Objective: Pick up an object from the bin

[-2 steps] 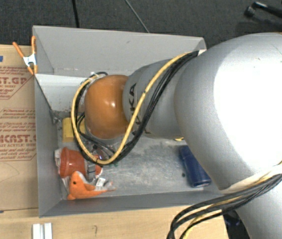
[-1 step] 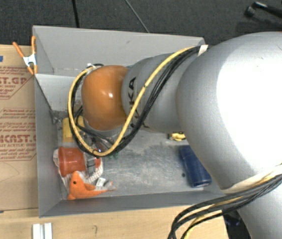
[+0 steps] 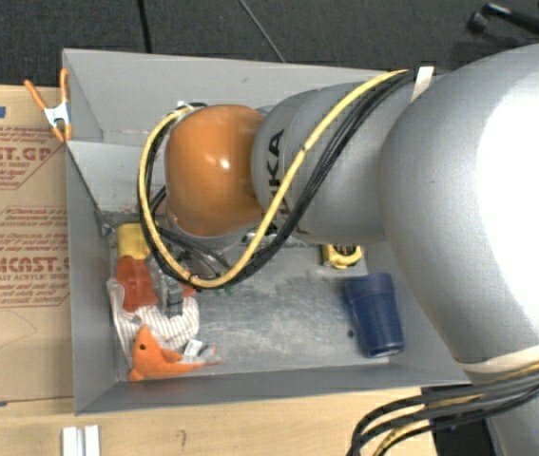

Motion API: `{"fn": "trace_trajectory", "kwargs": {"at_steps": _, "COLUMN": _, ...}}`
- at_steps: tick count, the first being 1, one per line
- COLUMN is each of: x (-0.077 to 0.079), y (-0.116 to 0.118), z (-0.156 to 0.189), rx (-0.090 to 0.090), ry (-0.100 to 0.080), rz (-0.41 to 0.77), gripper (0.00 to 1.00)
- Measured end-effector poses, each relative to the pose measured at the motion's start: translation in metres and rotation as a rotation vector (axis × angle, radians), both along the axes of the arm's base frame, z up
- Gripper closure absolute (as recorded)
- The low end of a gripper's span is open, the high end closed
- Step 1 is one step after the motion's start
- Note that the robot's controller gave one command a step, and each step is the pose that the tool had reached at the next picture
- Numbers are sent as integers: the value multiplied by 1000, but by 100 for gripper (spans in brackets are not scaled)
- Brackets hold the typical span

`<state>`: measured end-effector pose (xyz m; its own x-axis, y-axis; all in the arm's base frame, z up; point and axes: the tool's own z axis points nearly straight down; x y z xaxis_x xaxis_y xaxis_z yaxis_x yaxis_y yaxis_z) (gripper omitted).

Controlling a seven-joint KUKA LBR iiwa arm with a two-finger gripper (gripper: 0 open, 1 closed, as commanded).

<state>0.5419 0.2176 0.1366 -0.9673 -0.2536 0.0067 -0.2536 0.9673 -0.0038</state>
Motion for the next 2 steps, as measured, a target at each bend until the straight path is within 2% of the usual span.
{"fn": "trace_trajectory", "kwargs": {"at_steps": 1, "x": 26, "y": -4, "z": 11, "rx": 6, "ry": -7, "rz": 7, "gripper": 0}}
{"fn": "trace_trajectory", "kwargs": {"at_steps": 2, "x": 26, "y": -4, "z": 12, "rx": 7, "ry": -8, "rz": 7, "gripper": 0}}
